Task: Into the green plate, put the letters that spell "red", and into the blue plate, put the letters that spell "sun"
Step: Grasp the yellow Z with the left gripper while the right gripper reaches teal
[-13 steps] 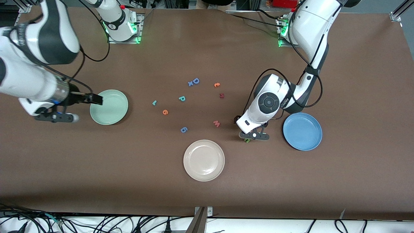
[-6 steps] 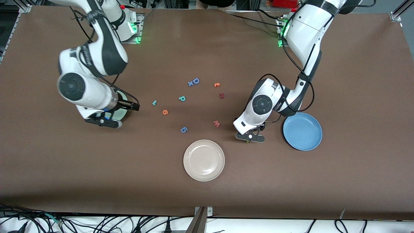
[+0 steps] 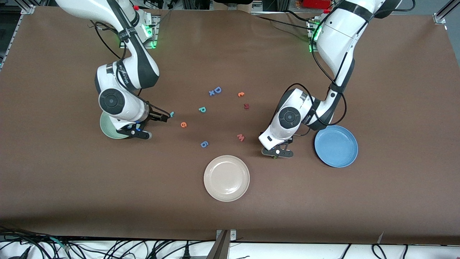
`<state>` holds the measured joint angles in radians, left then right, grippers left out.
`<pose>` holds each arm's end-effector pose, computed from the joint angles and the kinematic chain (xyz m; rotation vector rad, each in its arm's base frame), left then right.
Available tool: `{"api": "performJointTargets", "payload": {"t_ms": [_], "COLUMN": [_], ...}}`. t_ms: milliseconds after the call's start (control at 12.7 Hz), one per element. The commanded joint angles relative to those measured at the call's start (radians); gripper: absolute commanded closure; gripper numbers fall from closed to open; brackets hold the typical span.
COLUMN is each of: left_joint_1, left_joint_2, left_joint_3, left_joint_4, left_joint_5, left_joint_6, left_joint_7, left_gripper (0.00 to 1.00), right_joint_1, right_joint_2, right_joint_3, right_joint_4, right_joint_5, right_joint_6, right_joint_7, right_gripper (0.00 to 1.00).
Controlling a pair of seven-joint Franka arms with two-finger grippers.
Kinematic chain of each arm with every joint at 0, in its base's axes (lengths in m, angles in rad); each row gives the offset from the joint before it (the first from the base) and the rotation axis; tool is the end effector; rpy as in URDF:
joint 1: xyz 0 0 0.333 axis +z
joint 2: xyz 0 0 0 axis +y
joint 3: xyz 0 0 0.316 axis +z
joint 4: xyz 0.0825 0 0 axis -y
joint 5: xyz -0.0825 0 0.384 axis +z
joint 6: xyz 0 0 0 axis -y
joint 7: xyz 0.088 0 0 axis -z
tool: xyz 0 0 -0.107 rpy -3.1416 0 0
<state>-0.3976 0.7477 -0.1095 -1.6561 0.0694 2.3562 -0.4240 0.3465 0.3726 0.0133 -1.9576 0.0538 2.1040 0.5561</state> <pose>0.5969 -0.3218 0.1713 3.1311 -0.1658 -0.0783 0.5505 0.2095 0.2688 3.0453 -0.3506 -0.3450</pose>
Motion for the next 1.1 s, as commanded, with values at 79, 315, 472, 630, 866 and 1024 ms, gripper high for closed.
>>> {"api": "performJointTargets", "payload": {"t_ms": [79, 315, 472, 630, 866, 1024], "left_joint_1": [-0.009, -0.009, -0.006, -0.003, 0.005, 0.020], "left_joint_2": [0.018, 0.013, 0.010, -0.019, -0.082, -0.120], "left_joint_3": [0.008, 0.010, 0.010, 0.010, 0.014, 0.017], "left_joint_4": [0.009, 0.010, 0.009, 0.013, 0.025, 0.039], "left_joint_5": [0.033, 0.035, 0.035, 0.035, 0.035, 0.035], "left_joint_6": [0.041, 0.041, 0.031, -0.004, -0.089, -0.155], "left_joint_7": [-0.027, -0.025, -0.022, -0.021, -0.021, -0.003], "left_gripper": [0.54, 0.91, 0.99, 1.00, 0.99, 0.99], "right_joint_1": [0.000, 0.000, 0.000, 0.000, 0.000, -0.001], "right_joint_2": [0.023, 0.051, 0.054, 0.077, 0.069, 0.069], "right_joint_3": [0.040, 0.062, 0.062, 0.062, 0.077, 0.086], "right_joint_4": [-0.075, -0.113, -0.168, -0.193, -0.195, -0.195], "right_joint_5": [0.017, 0.017, 0.015, 0.017, 0.015, 0.015], "right_joint_6": [0.094, 0.189, 0.298, 0.364, 0.346, 0.347], "right_joint_7": [0.102, 0.130, 0.130, 0.131, 0.241, 0.248], "right_gripper": [0.01, 0.01, 0.02, 0.04, 0.13, 0.24]}}
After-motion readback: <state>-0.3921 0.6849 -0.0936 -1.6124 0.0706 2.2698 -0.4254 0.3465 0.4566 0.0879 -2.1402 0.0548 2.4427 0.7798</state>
